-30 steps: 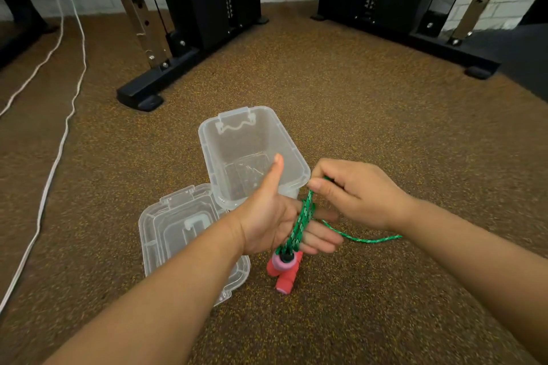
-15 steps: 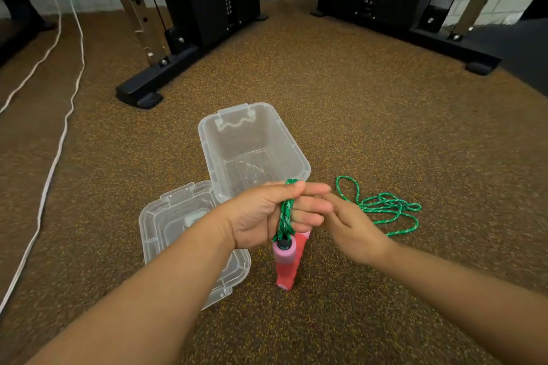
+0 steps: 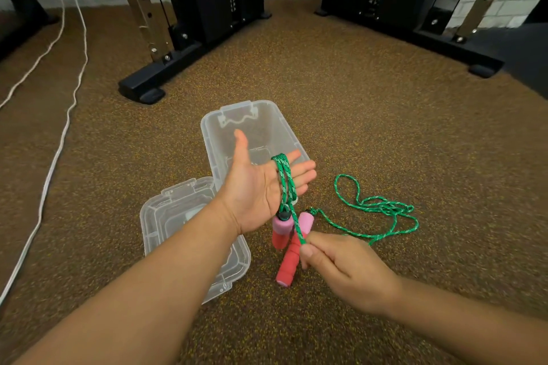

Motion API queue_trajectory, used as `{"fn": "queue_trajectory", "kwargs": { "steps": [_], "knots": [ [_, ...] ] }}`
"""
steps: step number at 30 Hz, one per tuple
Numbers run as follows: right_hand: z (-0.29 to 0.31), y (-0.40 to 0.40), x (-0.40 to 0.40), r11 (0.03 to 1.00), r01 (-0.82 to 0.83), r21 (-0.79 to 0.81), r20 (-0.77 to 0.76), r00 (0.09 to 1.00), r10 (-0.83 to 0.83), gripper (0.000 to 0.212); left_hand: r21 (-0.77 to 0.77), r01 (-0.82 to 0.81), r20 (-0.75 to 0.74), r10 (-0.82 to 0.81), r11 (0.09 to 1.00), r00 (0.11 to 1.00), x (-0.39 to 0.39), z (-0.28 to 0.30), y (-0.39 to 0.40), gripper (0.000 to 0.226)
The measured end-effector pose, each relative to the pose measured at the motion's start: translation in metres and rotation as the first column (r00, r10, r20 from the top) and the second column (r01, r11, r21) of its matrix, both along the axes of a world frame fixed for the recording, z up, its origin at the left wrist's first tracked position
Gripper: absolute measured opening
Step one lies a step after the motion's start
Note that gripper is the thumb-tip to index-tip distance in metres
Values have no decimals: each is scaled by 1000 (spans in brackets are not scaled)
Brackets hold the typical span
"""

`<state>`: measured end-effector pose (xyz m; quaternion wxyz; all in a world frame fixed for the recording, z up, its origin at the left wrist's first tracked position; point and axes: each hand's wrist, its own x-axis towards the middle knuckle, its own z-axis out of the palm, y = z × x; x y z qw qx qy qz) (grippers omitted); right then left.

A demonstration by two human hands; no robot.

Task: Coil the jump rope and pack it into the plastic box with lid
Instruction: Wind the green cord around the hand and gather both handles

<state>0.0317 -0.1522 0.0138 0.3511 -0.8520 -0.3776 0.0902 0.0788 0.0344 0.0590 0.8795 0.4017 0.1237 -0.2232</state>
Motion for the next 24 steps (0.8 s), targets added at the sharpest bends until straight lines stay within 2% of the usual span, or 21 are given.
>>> {"fn": "queue_trajectory", "kwargs": {
  "steps": [2,6,12,18,24],
  "knots": [
    [14,1,-2,999,-54,8,52,997,53,44,53,30,-8,-30,998,1000,-2,0,-1,116],
    [44,7,9,991,-130,37,167,978,122,21,136,119,-26,-117,984,993,-5,1,-3,120],
    [65,10,29,989,-108,98,222,971,83,26,283,321,-59,-317,904,946,-12,1,-1,122],
    [67,12,52,996,5,90,259,965,-28,17,234,468,-1,-481,852,877,-21,4,-2,122],
    [55,14,68,993,108,54,214,970,-117,30,157,598,-35,-601,786,798,-23,10,1,134]
  ]
}}
